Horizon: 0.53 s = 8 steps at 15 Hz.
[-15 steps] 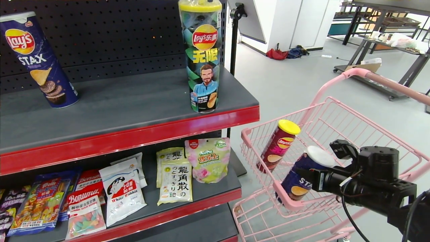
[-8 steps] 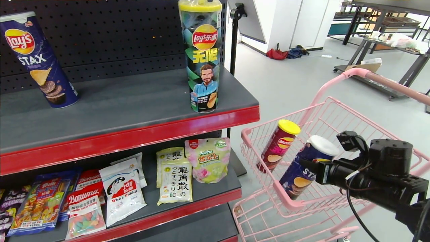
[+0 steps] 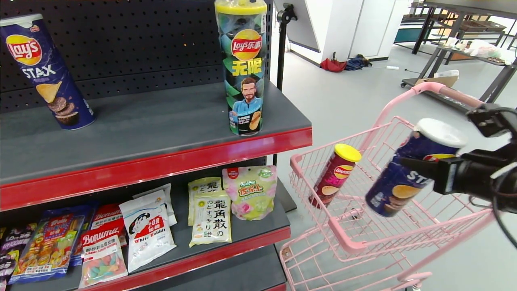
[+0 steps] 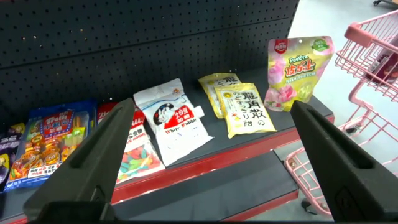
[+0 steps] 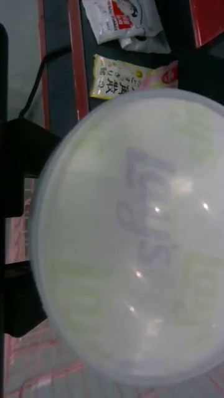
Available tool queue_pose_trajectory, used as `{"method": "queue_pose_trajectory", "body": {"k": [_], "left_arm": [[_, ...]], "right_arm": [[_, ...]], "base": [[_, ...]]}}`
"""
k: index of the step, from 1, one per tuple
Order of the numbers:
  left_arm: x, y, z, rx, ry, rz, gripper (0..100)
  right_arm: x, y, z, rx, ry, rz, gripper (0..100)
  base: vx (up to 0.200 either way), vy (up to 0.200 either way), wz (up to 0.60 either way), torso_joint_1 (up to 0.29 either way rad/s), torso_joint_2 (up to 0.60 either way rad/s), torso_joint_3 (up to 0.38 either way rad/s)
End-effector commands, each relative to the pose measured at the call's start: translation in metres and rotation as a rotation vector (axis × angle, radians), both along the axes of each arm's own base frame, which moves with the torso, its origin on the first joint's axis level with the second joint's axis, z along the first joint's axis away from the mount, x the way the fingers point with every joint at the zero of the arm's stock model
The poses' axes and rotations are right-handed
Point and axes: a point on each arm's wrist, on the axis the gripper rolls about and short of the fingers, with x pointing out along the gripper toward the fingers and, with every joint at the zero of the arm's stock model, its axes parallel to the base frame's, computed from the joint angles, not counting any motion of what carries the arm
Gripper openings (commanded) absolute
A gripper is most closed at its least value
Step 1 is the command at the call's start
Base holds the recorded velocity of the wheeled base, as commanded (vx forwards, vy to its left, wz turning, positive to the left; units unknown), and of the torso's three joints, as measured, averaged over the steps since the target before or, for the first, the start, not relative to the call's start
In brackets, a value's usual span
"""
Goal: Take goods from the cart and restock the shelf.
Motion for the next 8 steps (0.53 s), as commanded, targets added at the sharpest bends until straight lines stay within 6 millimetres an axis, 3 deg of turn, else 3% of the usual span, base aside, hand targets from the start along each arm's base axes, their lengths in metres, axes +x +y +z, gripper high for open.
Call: {"method": "queue_pose_trajectory", "body": {"k": [1, 2, 3, 5, 8], "left_arm": [[0.0, 0.0, 0.0, 0.0, 0.0, 0.0, 100], [0.0, 0.0, 0.0, 0.0, 0.0, 0.0, 100], [0.0, 0.0, 0.0, 0.0, 0.001, 0.0, 100], [0.0, 0.0, 0.0, 0.0, 0.0, -0.002, 100], [0.0, 0.0, 0.0, 0.0, 0.001, -0.002, 100]], "right_arm": [[-0.118, -0.026, 0.062, -0.088, -0.167, -0.137, 0], [-0.155, -0.032, 0.053, -0.083, -0.139, -0.156, 0], [-0.175, -0.034, 0.044, -0.09, -0.115, -0.183, 0], [-0.194, -0.036, 0.028, -0.099, -0.085, -0.249, 0], [-0.197, -0.037, 0.013, -0.121, -0.057, -0.3, 0]], "base": [[0.0, 0.0, 0.0, 0.0, 0.0, 0.0], [0.0, 0.0, 0.0, 0.0, 0.0, 0.0], [0.0, 0.0, 0.0, 0.0, 0.0, 0.0], [0.0, 0.0, 0.0, 0.0, 0.0, 0.0], [0.0, 0.0, 0.0, 0.0, 0.0, 0.0]]}}
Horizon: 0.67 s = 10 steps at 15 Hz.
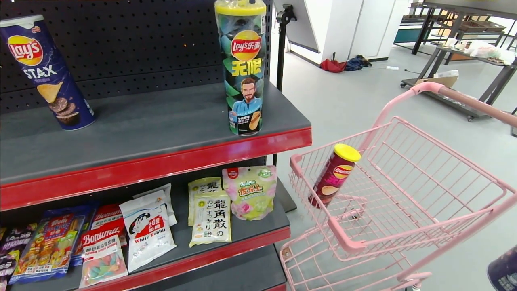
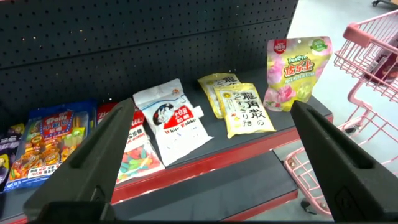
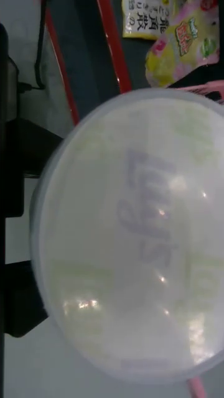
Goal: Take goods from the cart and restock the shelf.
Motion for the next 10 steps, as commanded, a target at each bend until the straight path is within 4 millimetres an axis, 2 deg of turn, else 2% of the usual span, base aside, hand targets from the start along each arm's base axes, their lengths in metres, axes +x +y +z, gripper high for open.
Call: {"method": "queue_pose_trajectory", "body": {"k": [1, 4, 10], "left_arm": [[0.0, 0.0, 0.0003, 0.0, 0.0, 0.0, 100], [0.0002, 0.0, -0.0002, 0.0, 0.002, 0.0, 100], [0.0, 0.0, 0.0003, 0.0, 0.0, 0.0, 100]], "right_arm": [[-0.0193, -0.0004, -0.0066, -0.002, -0.06, -0.03, 0], [-0.0192, -0.0005, -0.0097, -0.005, -0.056, -0.027, 0], [-0.0133, -0.0004, -0.0099, -0.006, -0.031, -0.016, 0]], "base": [[0.0, 0.0, 0.0, 0.0, 0.0, 0.0], [0.0, 0.0, 0.0, 0.065, -0.19, -0.133], [0.0, 0.0, 0.0, 0.174, -0.52, -0.344]]}}
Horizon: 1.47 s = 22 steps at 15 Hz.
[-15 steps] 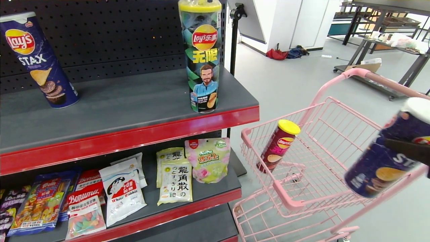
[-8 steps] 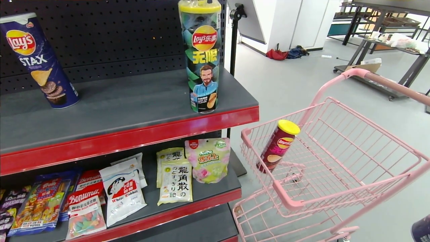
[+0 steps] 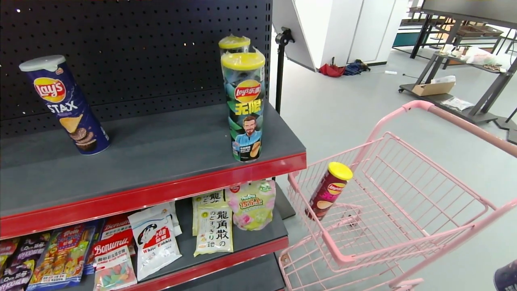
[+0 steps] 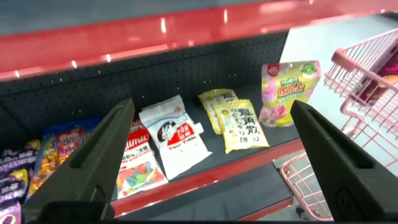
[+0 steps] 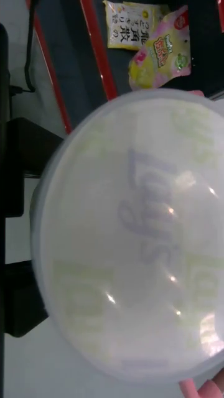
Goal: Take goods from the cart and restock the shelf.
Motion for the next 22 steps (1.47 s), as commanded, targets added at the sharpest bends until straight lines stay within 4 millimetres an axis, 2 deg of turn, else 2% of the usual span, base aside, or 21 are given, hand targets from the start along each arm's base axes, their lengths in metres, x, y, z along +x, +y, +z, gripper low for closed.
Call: {"method": "queue_pose_trajectory", "body": {"k": [1, 10, 11, 19, 22], "left_arm": [[0.0, 0.0, 0.0, 0.0, 0.0, 0.0, 100], [0.0, 0.0, 0.0, 0.0, 0.0, 0.0, 100], [0.0, 0.0, 0.0, 0.0, 0.003, 0.0, 100], [0.0, 0.0, 0.0, 0.0, 0.002, 0.0, 100], [0.0, 0.0, 0.0, -0.001, 0.0, 0.0, 100]], "right_arm": [[0.004, 0.0, 0.0, -0.001, 0.015, 0.001, 0], [0.01, 0.0, -0.004, -0.045, 0.06, 0.012, 0], [0.009, 0.0, -0.007, -0.048, 0.062, 0.012, 0], [0.011, 0.0, -0.01, -0.05, 0.025, 0.011, 0], [0.003, 0.0, -0.017, -0.049, 0.005, 0.006, 0]], "base": [[0.0, 0.0, 0.0, 0.217, -0.59, -0.373], [0.0, 0.0, 0.0, 0.18, -0.46, -0.282], [0.0, 0.0, 0.0, 0.036, -0.09, -0.051], [0.0, 0.0, 0.6, 0.011, -0.01, -0.006], [0.0, 0.0, 0.0, 0.0, 0.0, 0.0]]}}
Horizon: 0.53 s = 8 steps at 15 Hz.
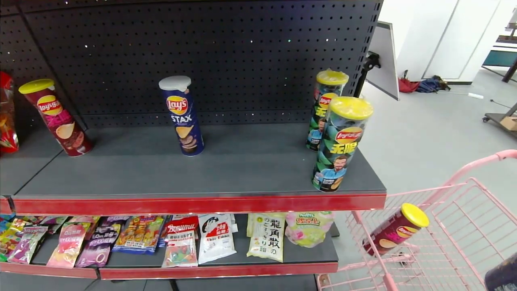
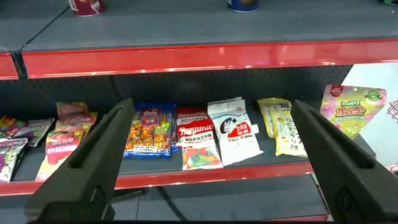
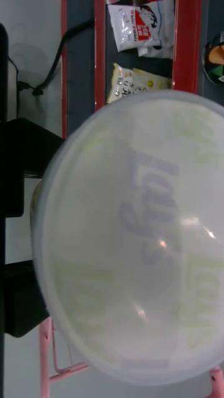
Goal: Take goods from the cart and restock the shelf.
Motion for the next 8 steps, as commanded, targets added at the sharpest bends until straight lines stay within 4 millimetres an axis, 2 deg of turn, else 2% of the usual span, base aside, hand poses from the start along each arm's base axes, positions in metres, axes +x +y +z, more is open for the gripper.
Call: {"method": "queue_pose_trajectory", "body": {"k": [1, 2, 8], "left_arm": [[0.0, 0.0, 0.0, 0.0, 0.002, 0.001, 100], [0.0, 0.0, 0.0, 0.003, 0.002, 0.001, 100], [0.0, 0.0, 0.0, 0.003, 0.002, 0.001, 100]], "right_arm": [[-0.007, 0.0, -0.006, 0.003, -0.018, -0.005, 0], [-0.016, 0.0, -0.013, 0.003, -0.045, 0.001, 0], [-0.036, 0.001, -0.032, 0.014, -0.116, 0.046, 0]], "base": [[0.0, 0.0, 0.0, 0.0, 0.0, 0.0], [0.0, 0.0, 0.0, 0.0, 0.0, 0.0], [0.0, 0.2, 0.0, 0.0, 0.0, 0.002]]}}
